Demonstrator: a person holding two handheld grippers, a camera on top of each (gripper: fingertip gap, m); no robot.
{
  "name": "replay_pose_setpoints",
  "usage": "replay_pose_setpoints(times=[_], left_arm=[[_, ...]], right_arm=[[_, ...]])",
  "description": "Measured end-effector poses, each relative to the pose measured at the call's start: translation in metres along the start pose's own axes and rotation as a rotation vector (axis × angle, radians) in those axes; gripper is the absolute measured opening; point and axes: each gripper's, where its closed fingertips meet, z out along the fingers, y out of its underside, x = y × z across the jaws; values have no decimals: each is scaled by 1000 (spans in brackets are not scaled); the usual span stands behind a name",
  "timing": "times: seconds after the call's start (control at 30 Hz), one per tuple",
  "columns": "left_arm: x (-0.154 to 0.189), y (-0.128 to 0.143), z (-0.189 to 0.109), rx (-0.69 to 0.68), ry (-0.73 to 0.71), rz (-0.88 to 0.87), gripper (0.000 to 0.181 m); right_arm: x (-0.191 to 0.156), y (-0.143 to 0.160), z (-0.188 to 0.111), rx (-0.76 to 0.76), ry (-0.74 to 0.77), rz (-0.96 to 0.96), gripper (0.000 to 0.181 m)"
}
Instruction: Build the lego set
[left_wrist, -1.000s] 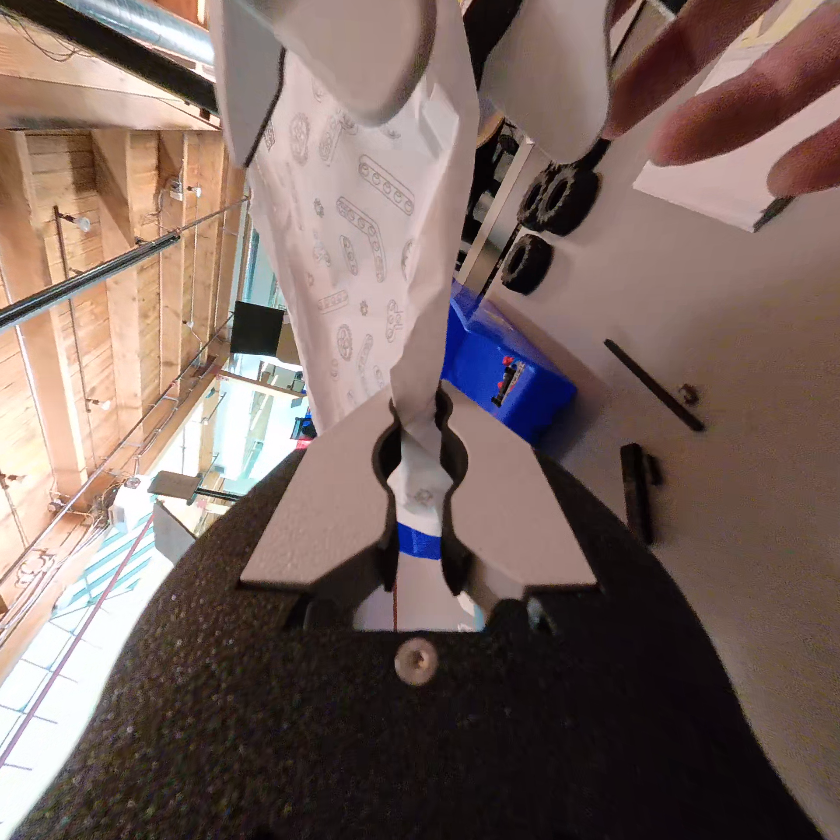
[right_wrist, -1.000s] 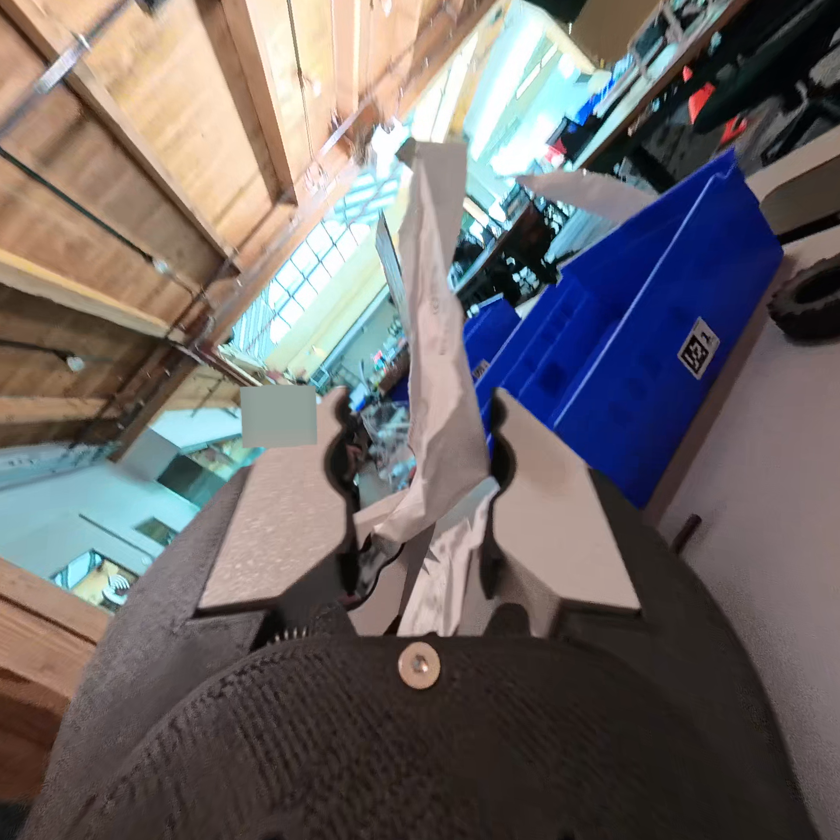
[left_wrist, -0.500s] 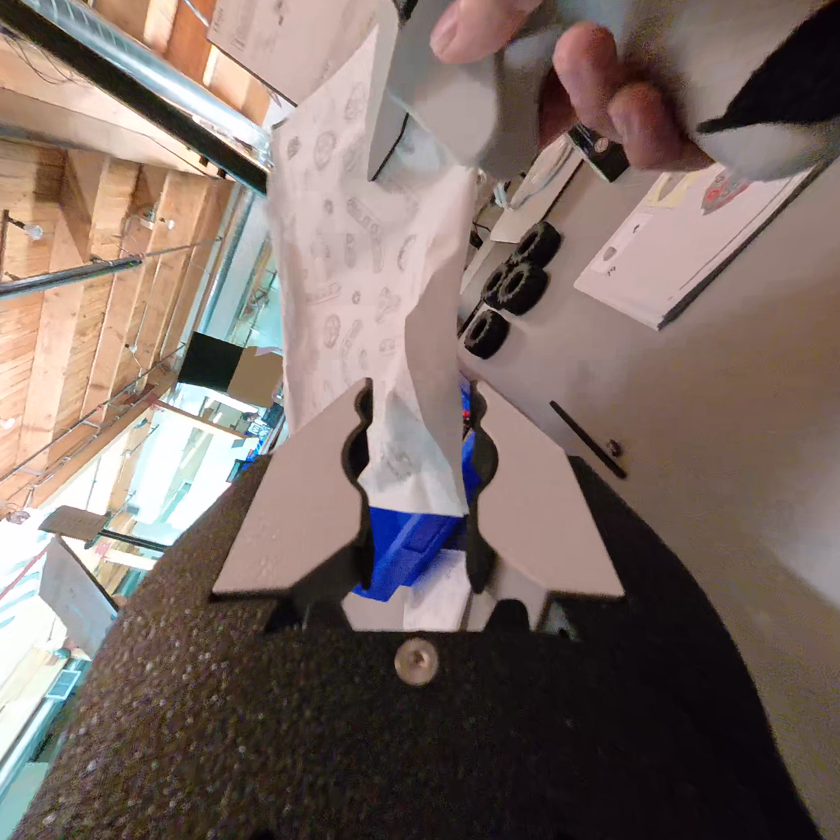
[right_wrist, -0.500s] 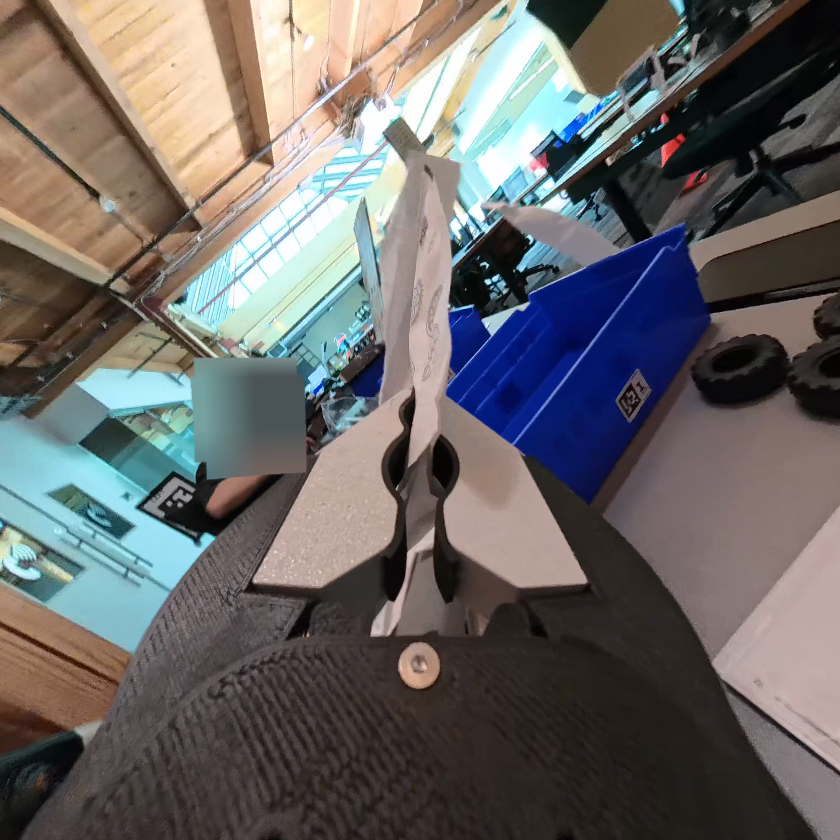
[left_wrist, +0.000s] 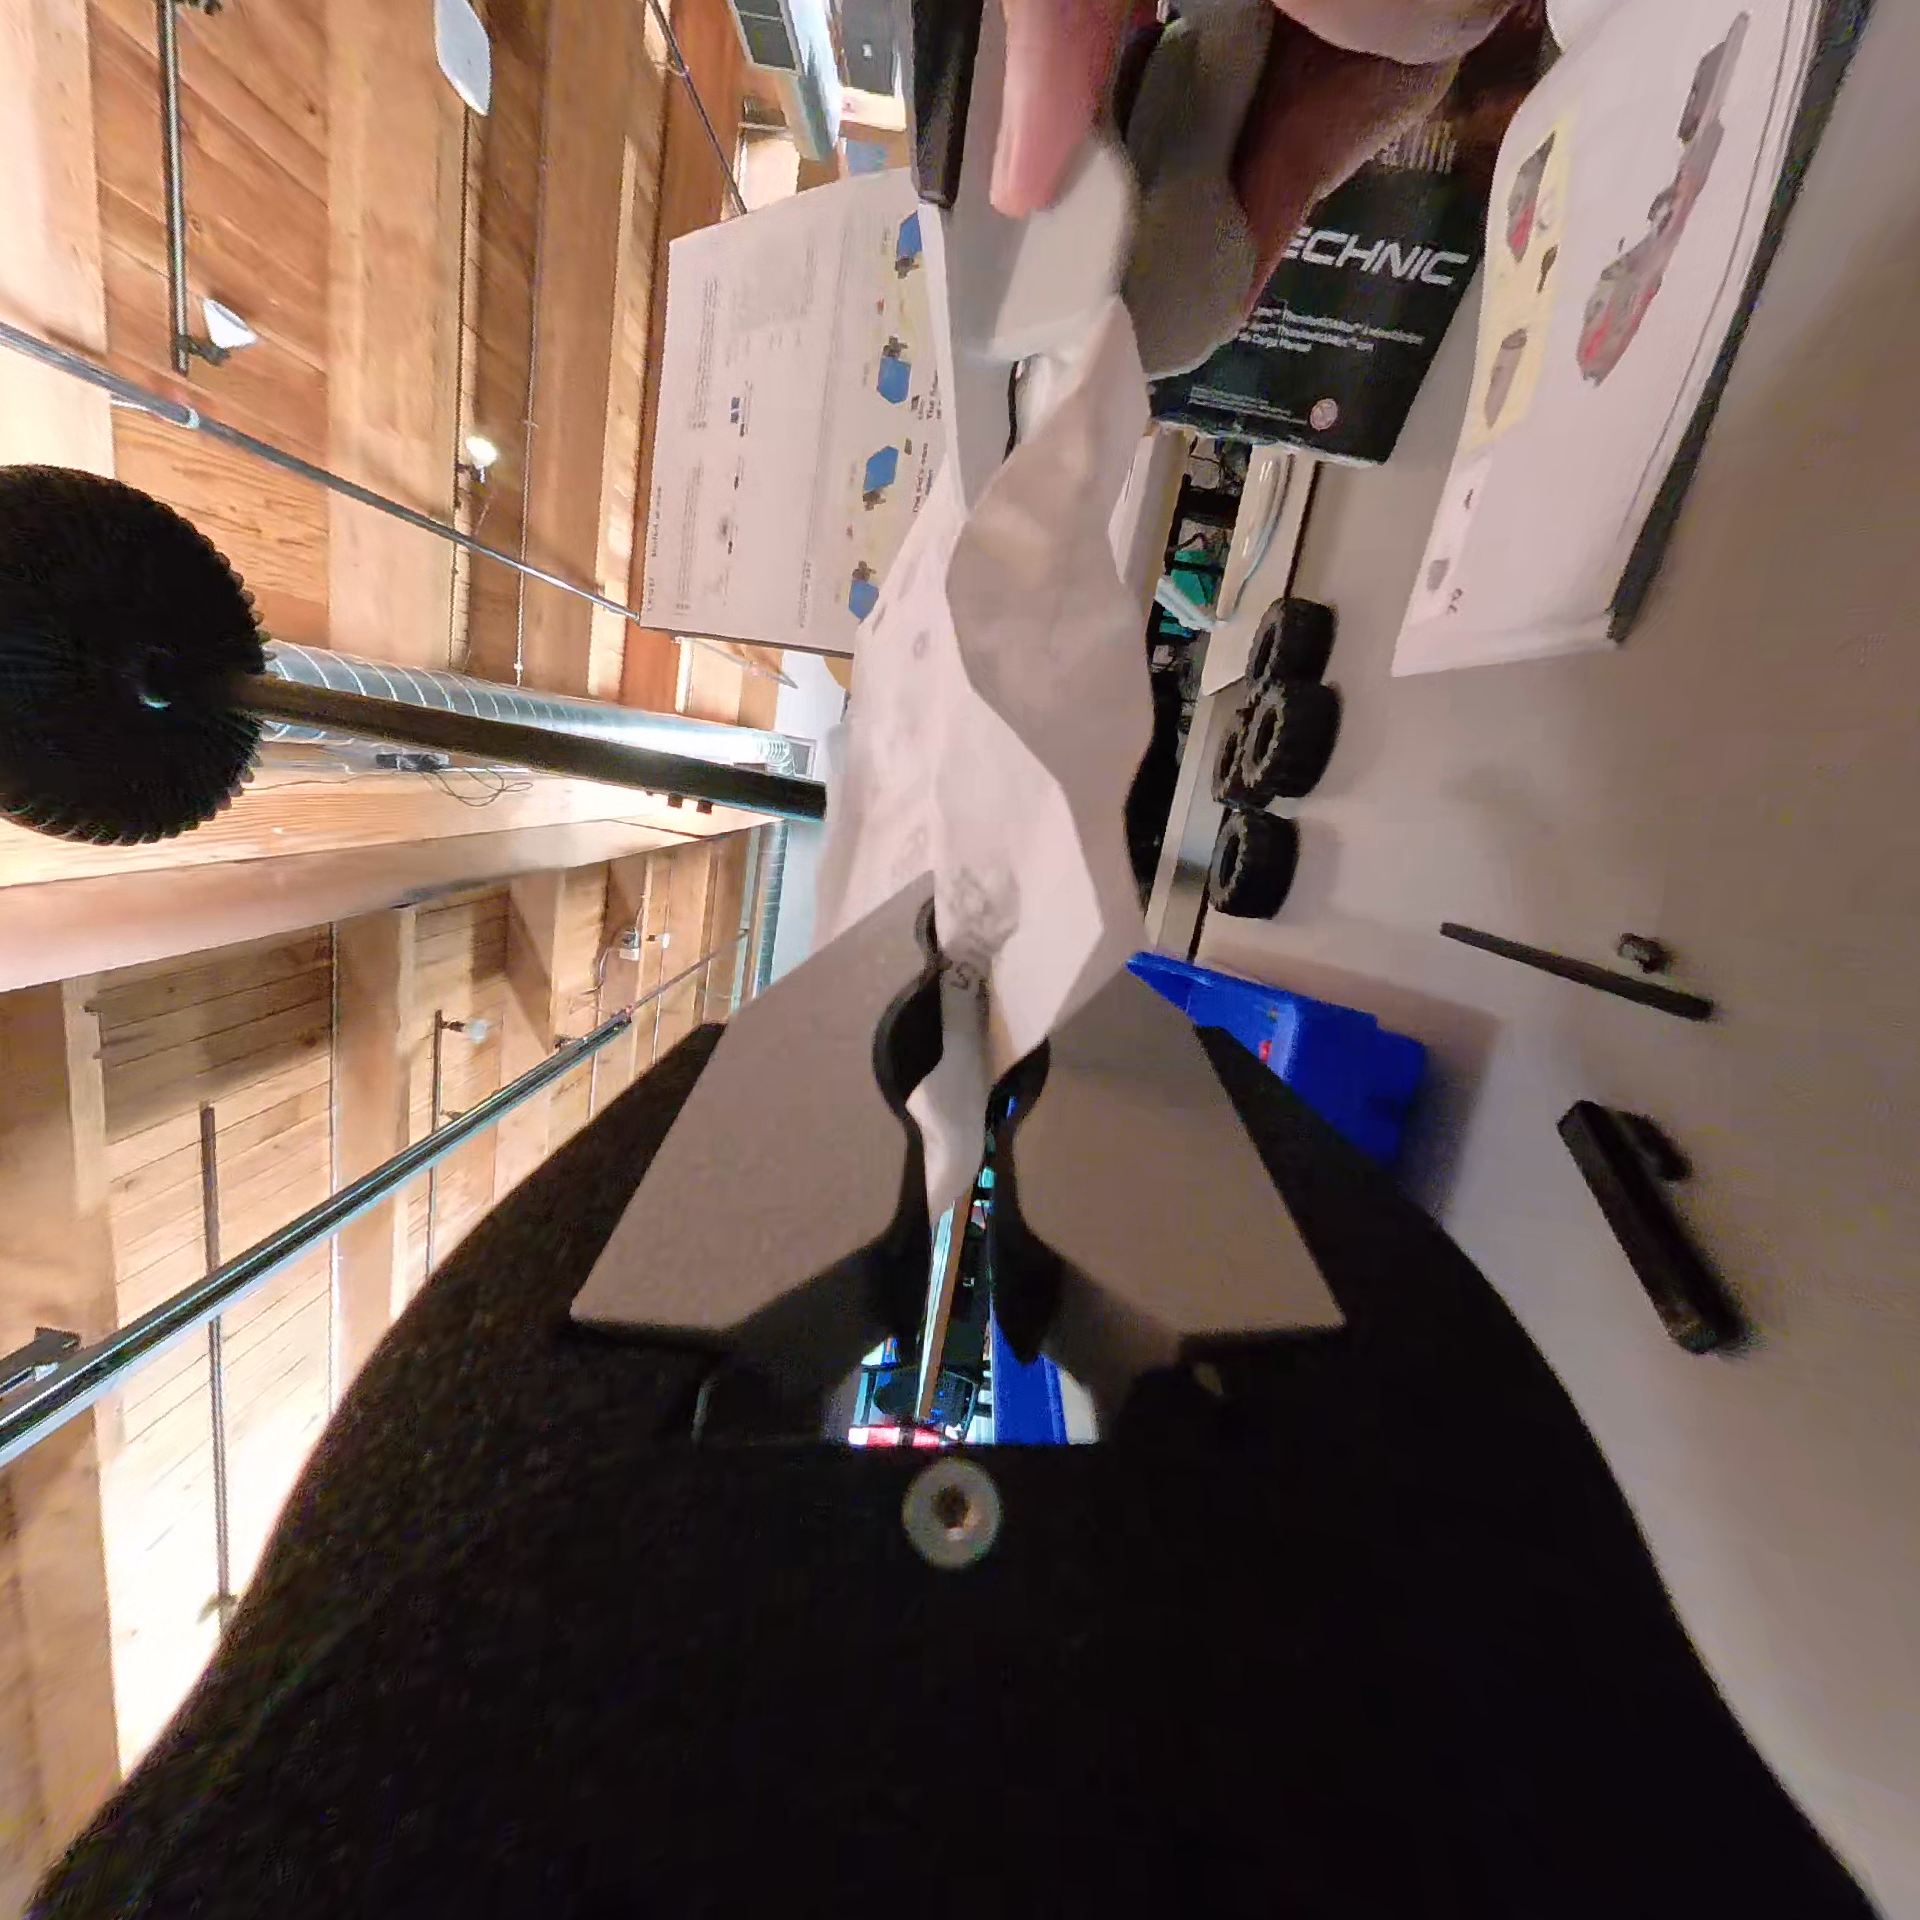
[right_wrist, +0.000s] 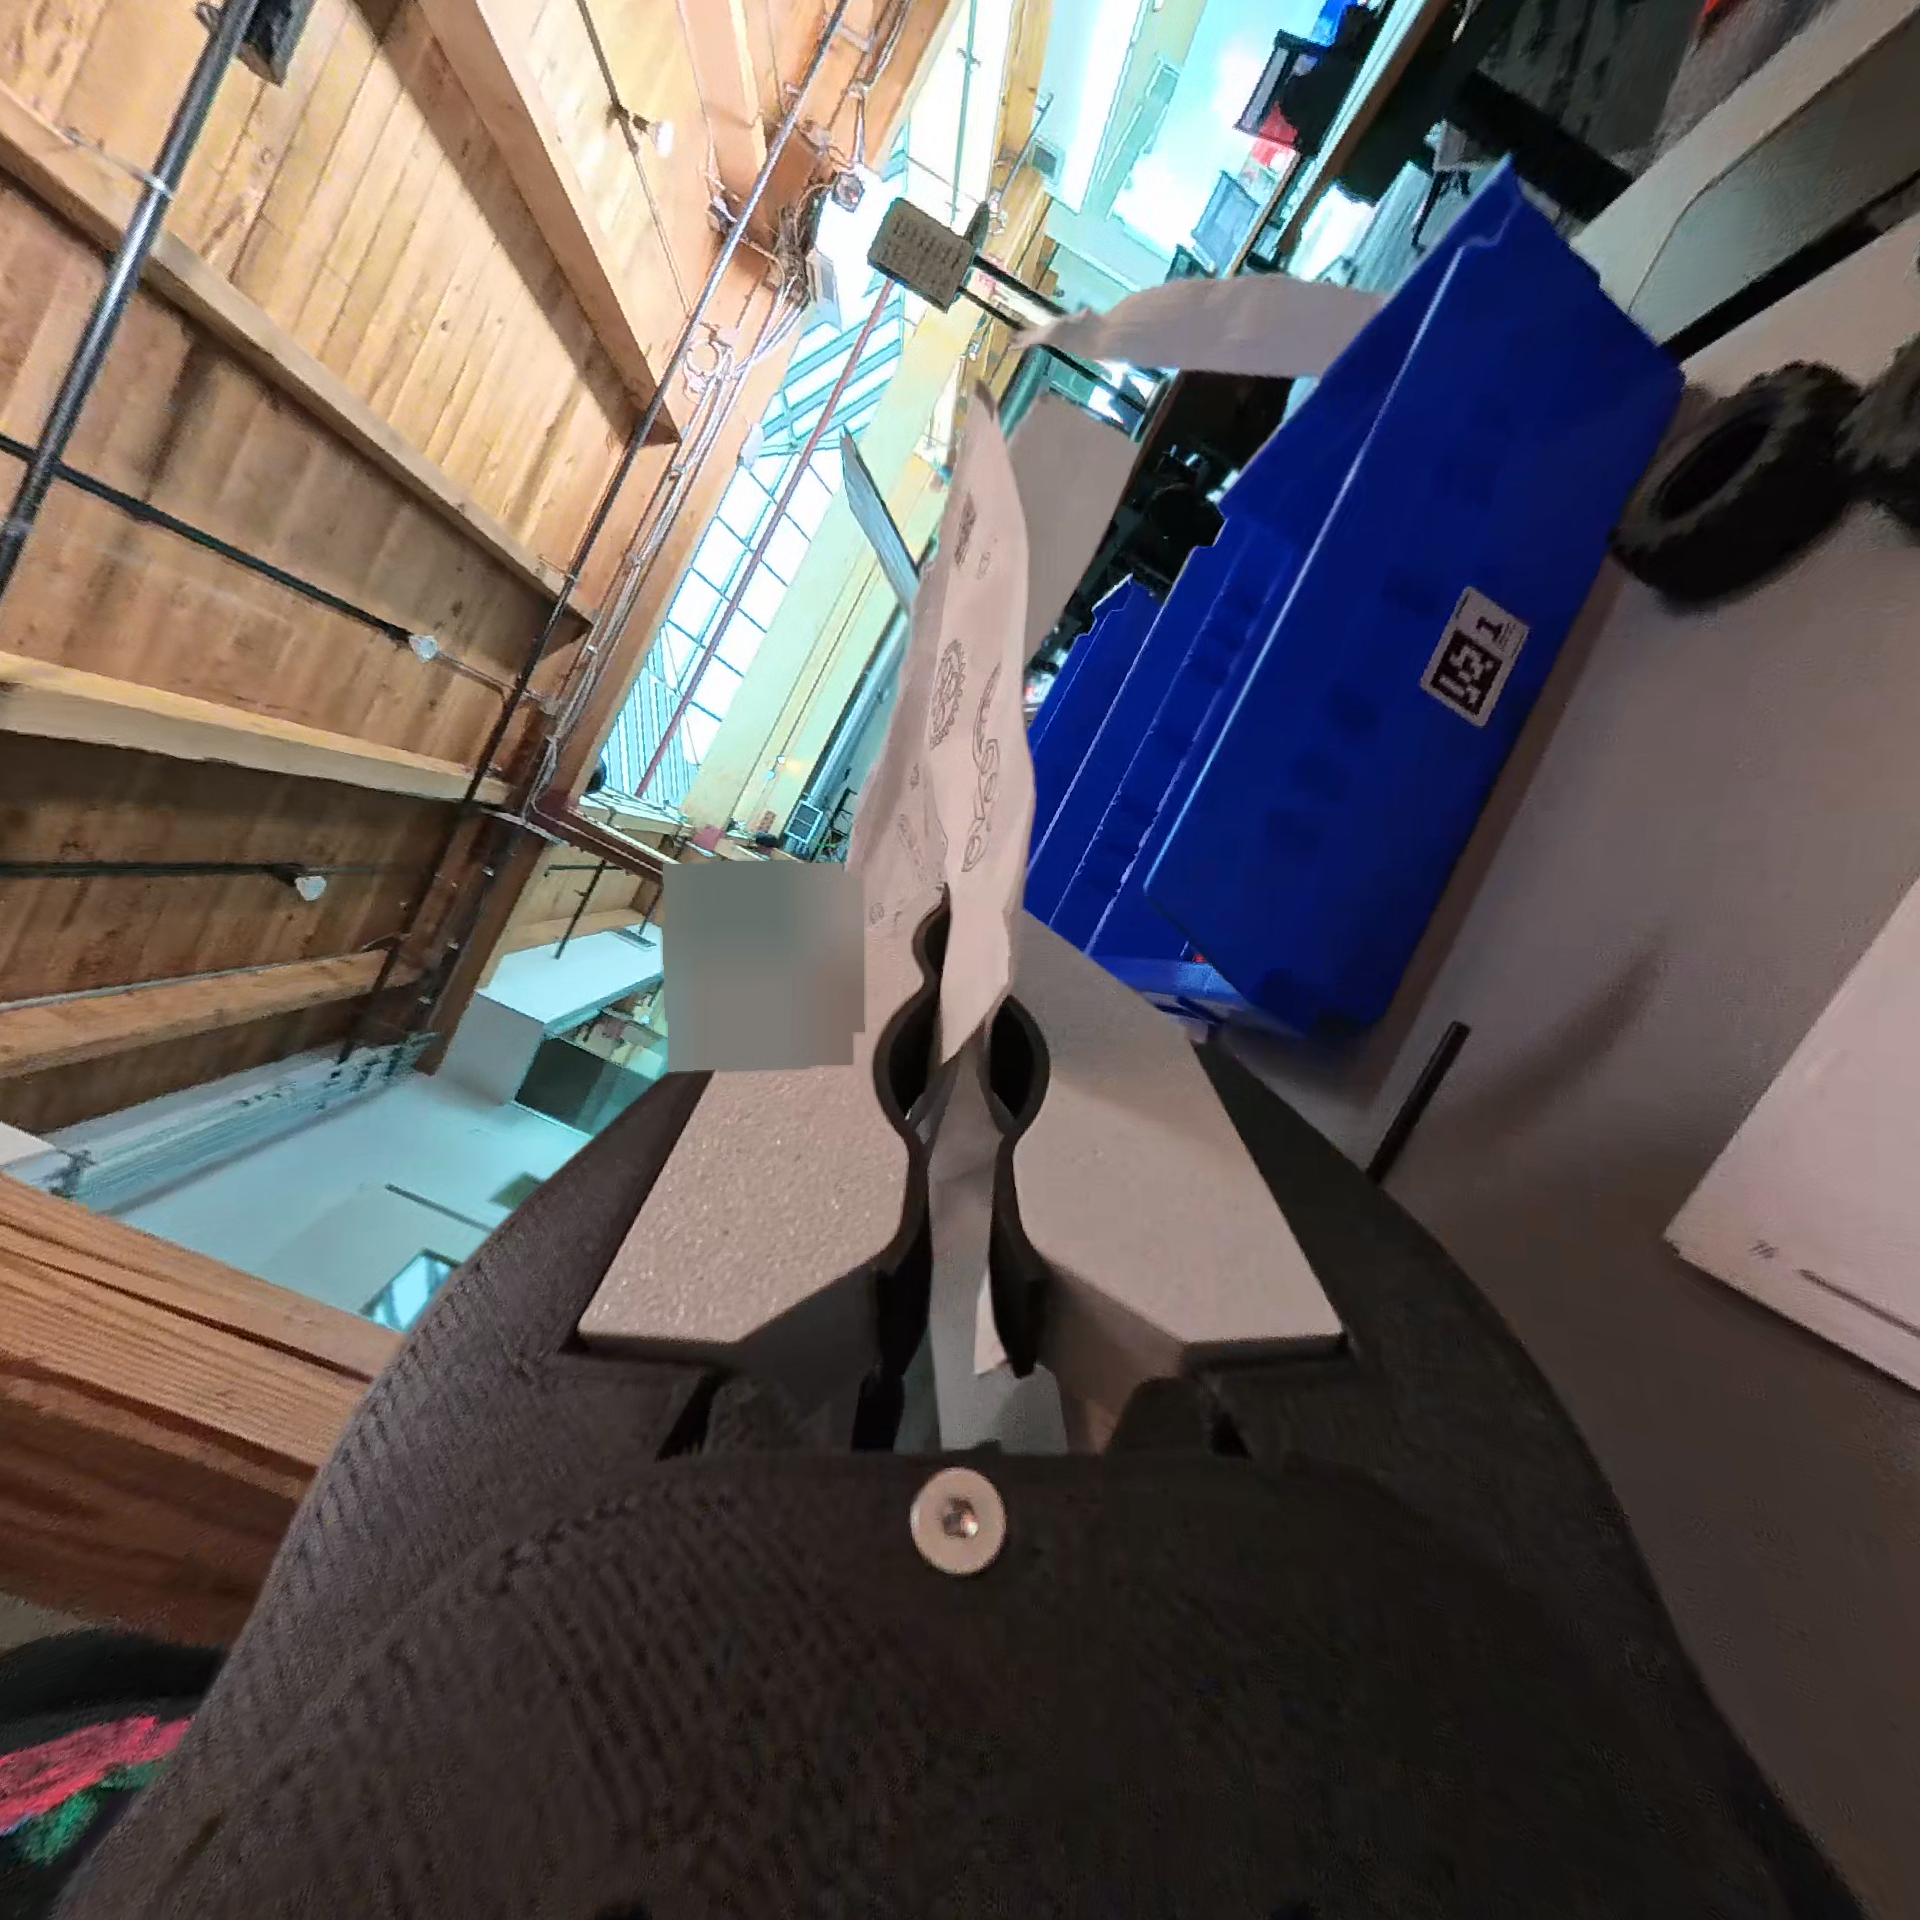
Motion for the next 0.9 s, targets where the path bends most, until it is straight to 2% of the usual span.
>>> replay_pose_setpoints(times=[0.1,0.3,0.43,0.5,0.53,0.6,0.63,0.7,0.77,0.83,0.87,0.9], left_arm=[[-12,-4,0,51,6,15,0],[-29,-9,-7,126,27,95,0],[-36,-7,-8,119,34,46,0],[-47,4,-7,84,22,-27,0],[-54,13,-7,61,15,-78,0],[-72,38,-8,-1,-8,-185,0],[-83,53,-9,-34,-17,-252,0],[-106,85,-8,-72,-3,-421,0],[-133,129,-4,-143,7,-600,0],[-153,180,7,-226,39,-766,0],[-164,208,15,-257,32,-820,0],[-170,234,24,-277,31,-829,0]], right_arm=[[-12,-8,-7,-19,-42,-56,0],[-27,-7,-15,-60,-156,9,0],[-26,-5,-12,-46,-155,7,0],[-27,-3,-12,-73,-156,-50,2],[-27,-9,-17,-56,-136,-101,10],[-25,-27,-32,-30,-62,-232,41],[-27,-36,-43,-41,-36,-325,47],[-24,-65,-71,-71,101,-596,72],[-11,-107,-108,-160,313,-1000,89],[10,-165,-144,-308,554,-1371,116],[19,-197,-160,-376,674,-1484,119],[29,-222,-170,-485,730,-1564,122]])
